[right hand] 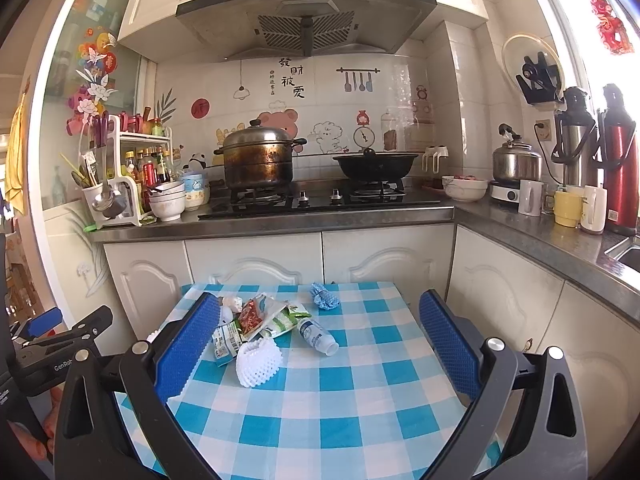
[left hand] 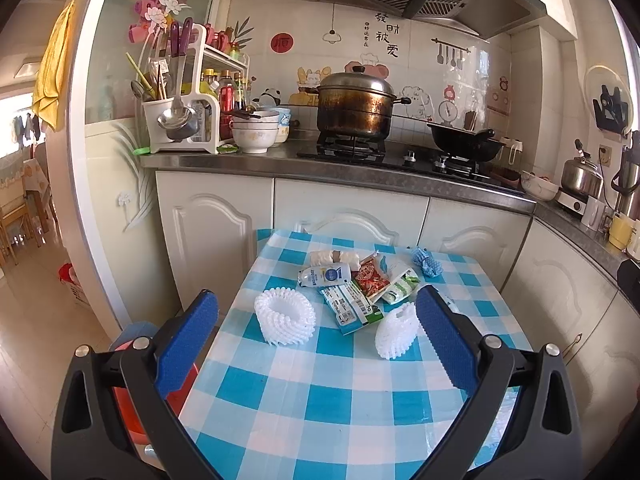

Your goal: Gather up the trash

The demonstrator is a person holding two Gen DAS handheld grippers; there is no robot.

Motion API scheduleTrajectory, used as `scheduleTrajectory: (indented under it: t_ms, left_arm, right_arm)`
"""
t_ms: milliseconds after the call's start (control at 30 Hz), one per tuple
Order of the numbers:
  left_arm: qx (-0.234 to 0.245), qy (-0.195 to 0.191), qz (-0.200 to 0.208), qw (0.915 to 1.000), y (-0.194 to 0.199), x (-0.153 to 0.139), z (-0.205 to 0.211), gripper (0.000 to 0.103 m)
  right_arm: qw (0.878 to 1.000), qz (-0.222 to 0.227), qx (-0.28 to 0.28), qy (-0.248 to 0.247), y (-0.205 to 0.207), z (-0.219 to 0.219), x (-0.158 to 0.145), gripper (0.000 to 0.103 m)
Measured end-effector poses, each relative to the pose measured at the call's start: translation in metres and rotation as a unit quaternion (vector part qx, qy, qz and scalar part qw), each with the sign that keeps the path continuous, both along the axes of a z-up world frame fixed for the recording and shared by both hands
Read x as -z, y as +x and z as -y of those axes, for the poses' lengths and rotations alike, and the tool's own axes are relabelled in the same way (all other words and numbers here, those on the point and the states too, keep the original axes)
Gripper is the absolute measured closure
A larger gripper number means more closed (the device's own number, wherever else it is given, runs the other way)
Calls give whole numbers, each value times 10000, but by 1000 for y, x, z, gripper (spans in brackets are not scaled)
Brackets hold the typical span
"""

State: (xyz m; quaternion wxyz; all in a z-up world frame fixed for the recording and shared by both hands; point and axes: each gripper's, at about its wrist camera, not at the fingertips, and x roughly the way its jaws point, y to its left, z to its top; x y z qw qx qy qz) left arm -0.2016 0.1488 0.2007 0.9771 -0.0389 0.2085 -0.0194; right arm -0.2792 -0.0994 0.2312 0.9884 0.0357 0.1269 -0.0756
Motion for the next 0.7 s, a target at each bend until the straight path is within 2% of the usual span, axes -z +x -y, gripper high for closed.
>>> scheduleTrajectory:
  t_ms: [700]
  left_arm:
    - [28,-9,151,9999,-8,-5,-3,4]
  right_arm:
    - [10000,11,-16,7,-3,4,-2,5]
